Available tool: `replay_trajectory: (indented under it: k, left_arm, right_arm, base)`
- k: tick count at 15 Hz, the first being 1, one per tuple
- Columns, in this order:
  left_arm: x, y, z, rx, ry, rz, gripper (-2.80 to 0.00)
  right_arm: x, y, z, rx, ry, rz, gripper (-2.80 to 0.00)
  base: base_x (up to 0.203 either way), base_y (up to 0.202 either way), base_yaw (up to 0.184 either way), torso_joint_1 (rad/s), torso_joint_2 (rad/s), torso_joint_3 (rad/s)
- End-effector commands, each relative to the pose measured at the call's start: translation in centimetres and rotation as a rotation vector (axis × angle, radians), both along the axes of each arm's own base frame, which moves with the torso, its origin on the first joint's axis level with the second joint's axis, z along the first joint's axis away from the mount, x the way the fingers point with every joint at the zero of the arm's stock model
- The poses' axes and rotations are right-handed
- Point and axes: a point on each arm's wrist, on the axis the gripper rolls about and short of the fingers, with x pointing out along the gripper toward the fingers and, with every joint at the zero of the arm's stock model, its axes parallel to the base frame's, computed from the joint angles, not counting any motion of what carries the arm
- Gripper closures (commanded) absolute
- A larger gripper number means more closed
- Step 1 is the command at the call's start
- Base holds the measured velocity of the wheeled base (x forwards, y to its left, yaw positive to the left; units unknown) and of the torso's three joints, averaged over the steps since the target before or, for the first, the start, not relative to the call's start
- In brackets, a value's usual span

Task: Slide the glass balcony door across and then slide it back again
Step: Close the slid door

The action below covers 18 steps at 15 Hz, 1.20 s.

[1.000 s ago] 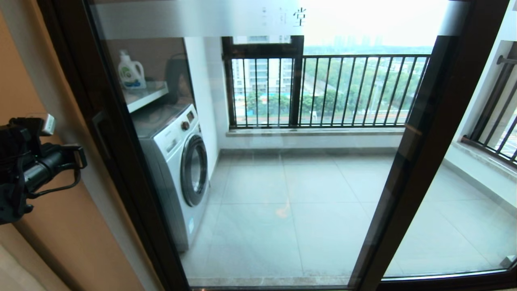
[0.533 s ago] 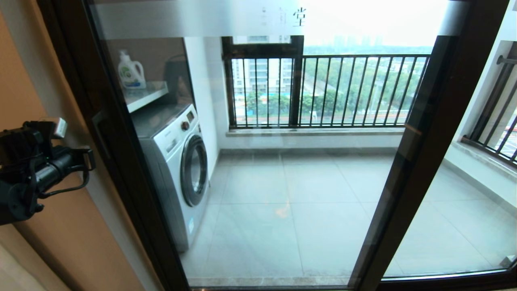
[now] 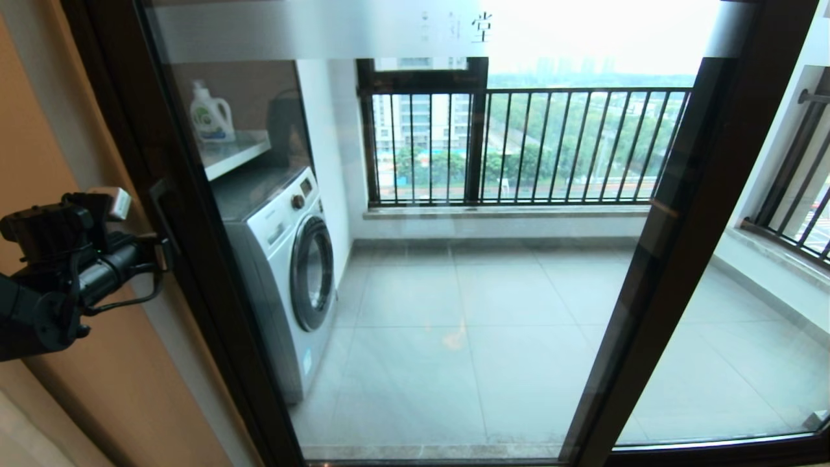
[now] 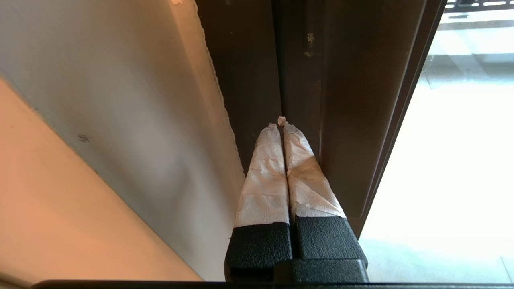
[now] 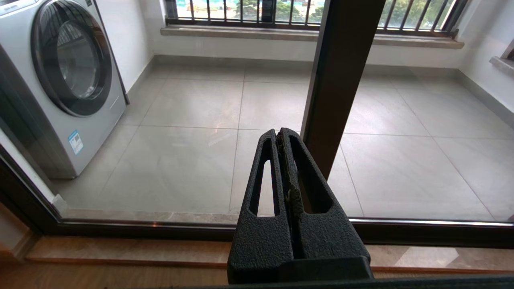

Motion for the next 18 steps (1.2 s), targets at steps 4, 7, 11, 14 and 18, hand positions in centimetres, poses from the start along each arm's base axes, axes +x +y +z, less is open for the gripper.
replay_trajectory:
  k: [4,7,11,14,18]
  left_arm:
    - [0.2,-1.5,0.4,0.003,-0.014,-0.038,0.0]
    - [0.3,-2.7,0.3,0.004,-0.011,-0.067,0.0]
    - [0.3,-3.2,0.8,0.008,-0.026,-0.081,0.0]
    - [0.1,-3.3,1.6,0.014,-0.047,-0.082,0.0]
    - [-0.3,-3.7,2.9,0.018,-0.083,-0.09,0.0]
  right_arm:
    - [0.0,0.0,0.0,-0.001,0.001,0.0,0.0]
    - [0.0,0.0,0.0,-0.001,0.002,0.001,0.0]
    - [0.0,0.0,0.0,-0.001,0.001,0.001,0.0]
    - [0.0,0.0,0.0,-0.001,0.001,0.001,0.0]
    - [0.0,0.0,0.0,-0.001,0.002,0.001,0.0]
  base:
    - [0.0,0.0,0.0,0.0,0.0,0.0]
    - [0.0,0.0,0.0,0.0,0.0,0.0]
    - [0.0,0.0,0.0,0.0,0.0,0.0]
    - [0.0,0.0,0.0,0.0,0.0,0.0]
    - [0.0,0.0,0.0,0.0,0.0,0.0]
